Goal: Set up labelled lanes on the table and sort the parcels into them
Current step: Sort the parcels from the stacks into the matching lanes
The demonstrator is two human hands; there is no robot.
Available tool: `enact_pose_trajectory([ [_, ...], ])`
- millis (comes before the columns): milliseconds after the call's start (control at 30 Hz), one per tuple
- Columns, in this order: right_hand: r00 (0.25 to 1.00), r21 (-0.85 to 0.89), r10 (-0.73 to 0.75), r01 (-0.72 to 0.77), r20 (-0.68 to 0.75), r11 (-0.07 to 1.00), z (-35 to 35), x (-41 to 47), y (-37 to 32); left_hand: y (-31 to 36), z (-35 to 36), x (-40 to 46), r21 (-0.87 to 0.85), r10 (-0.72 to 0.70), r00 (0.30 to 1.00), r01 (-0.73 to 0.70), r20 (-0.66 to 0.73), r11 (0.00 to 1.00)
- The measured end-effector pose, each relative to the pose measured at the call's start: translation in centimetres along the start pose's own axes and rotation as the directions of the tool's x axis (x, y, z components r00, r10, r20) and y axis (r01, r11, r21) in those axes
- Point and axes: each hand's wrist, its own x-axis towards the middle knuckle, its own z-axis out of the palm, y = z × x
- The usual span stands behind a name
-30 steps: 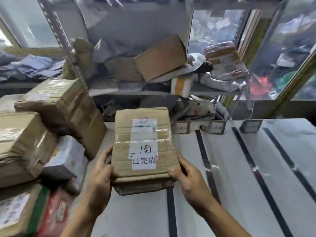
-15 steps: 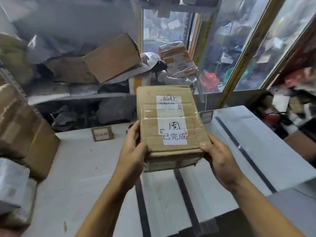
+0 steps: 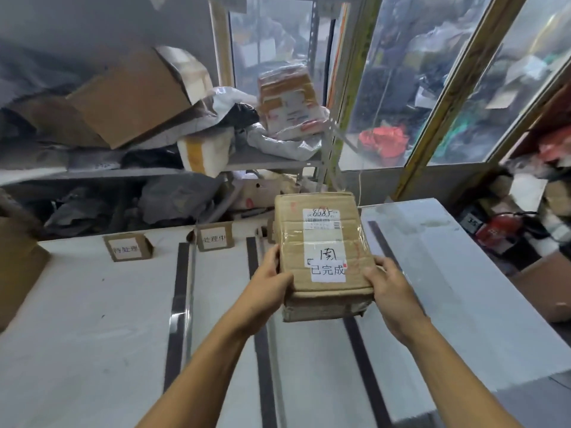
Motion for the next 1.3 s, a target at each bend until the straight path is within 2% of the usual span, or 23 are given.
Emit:
enact_pose_trajectory([
  [167, 0.982, -0.098, 0.179, -0.172, 0.067, 0.98, -0.6, 3.9, 4.7, -2.0, 2.0, 2.0, 0.079, -0.176, 0.984, 0.178, -0.03, 0.981],
  [300, 0.964, -0.118, 0.252, -0.241, 0.084, 0.963, 0.0, 5.2, 6.9, -3.3, 2.7, 2.8, 0.182, -0.245, 0.965, 0.258, -0.092, 0.949],
  [467, 0.967, -0.189, 0.246, -0.228, 0.072, 0.955, 0.3, 6.3, 7.4, -4.2, 3.3, 3.8, 0.276, -0.266, 0.954, 0.295, -0.141, 0.915],
  [733, 0.966, -0.195, 0.254, -0.24, 0.054, 0.951, 1.6, 8.0, 7.8, -5.0, 3.3, 6.5, 0.338, -0.293, 0.92, 0.372, -0.262, 0.865],
  [933, 0.931, -0.232, 0.357, -0.331, 0.079, 0.915, 2.0, 8.4, 9.7, -6.6, 3.8, 6.9, 0.333, -0.364, 0.874, 0.464, -0.321, 0.821],
  [1300, 0.962, -0.227, 0.269, -0.254, 0.037, 0.94, 2.5, 9.1, 9.7, -7.4, 3.3, 8.1, 0.327, -0.328, 0.885, 0.433, -0.33, 0.84],
])
